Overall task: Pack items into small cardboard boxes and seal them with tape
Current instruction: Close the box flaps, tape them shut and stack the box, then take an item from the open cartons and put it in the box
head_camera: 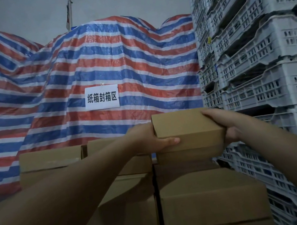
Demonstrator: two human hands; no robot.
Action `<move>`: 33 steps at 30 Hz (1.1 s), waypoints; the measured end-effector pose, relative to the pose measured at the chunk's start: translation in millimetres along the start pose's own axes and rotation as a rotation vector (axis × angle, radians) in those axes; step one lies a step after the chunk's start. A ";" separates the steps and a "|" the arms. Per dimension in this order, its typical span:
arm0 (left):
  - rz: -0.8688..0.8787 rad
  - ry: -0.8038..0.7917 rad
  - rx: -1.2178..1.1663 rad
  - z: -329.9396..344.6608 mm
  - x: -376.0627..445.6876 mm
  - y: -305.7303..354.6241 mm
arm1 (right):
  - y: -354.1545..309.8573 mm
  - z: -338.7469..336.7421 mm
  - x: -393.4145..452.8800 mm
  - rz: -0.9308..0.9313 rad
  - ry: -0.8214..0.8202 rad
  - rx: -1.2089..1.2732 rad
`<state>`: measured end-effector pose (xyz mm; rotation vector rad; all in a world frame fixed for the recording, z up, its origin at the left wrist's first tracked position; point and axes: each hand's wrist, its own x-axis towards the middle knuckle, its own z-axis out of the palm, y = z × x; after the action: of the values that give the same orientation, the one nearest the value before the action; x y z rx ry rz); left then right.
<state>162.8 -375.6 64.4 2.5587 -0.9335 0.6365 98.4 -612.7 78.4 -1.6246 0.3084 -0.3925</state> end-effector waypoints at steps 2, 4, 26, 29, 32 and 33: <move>-0.037 -0.058 0.099 4.4 1.9 -5.4 | 7.7 5.0 6.6 0.044 -0.043 -0.036; -0.060 -0.071 0.117 8.3 2.8 -9.5 | 15.6 9.3 12.3 0.065 -0.064 -0.045; 0.077 0.270 0.197 -3.6 -20.3 -6.7 | 11.9 20.6 6.2 -0.097 0.159 -0.465; 0.112 0.422 0.056 -34.8 -40.9 -17.1 | -10.6 31.4 -4.8 -0.316 0.299 -0.514; 0.148 0.496 0.044 -67.9 -68.5 -32.7 | -34.5 62.4 -26.7 -0.497 0.363 -0.622; 0.154 0.526 0.035 -77.6 -80.0 -39.4 | -41.0 77.9 -35.4 -0.550 0.373 -0.665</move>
<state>111.9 -270.4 81.9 2.1800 -0.9316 1.2975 98.5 -523.7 111.4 -2.2878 0.2818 -1.1079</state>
